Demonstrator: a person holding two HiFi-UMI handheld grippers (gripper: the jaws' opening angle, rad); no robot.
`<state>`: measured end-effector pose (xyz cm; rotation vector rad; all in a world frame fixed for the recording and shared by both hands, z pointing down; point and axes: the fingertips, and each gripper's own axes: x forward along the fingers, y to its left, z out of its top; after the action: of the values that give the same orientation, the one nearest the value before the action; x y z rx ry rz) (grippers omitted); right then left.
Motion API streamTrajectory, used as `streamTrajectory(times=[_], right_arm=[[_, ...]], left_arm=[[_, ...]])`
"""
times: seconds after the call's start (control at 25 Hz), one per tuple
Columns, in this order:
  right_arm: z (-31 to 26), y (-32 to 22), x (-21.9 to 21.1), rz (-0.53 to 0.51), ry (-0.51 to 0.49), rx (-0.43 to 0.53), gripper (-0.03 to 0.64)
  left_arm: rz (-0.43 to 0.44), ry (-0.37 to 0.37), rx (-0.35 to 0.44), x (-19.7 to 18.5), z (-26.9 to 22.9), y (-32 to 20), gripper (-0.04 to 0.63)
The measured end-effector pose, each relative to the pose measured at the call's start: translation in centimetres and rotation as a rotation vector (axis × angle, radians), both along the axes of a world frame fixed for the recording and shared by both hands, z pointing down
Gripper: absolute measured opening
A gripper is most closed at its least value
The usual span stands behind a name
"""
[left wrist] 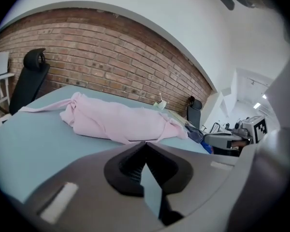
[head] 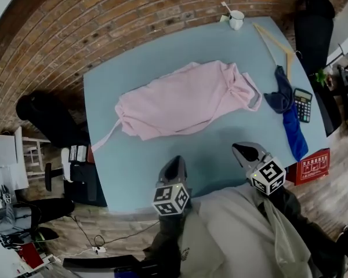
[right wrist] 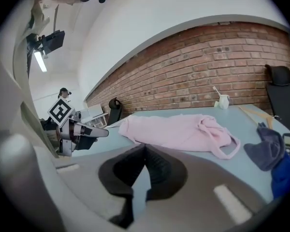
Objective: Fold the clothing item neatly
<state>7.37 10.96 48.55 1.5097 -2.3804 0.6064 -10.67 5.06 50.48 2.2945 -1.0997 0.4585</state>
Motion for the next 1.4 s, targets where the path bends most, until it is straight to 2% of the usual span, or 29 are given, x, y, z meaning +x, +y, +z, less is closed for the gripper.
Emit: streamTrajectory(times=[0.24,0.52,0.96,1.4], right_arm=[[0.0,0.6,-0.8,0.012,-0.041,0.008,0.002],[0.4,1.0,-0.7,0.007,-0.055,-0.003,0.002],[1.5,1.3,-2.8,-0.055,-0.04,-0.023,0.002],[1.4,0.7,-1.2,0.01,-0.05,-0.01,0.002]], left_arm=[[-0.001,-0.01,0.028,0.2,0.0,1.0,0.008],[-0.008,-0.035,0.02,-0.1,0.7,1.6,0.008],[-0.037,-0.046,-0.014,-1.1,2.0,1.4,0.008],[-0.026,-0.07,-0.022,-0.5,2.7,1.1,0.008]])
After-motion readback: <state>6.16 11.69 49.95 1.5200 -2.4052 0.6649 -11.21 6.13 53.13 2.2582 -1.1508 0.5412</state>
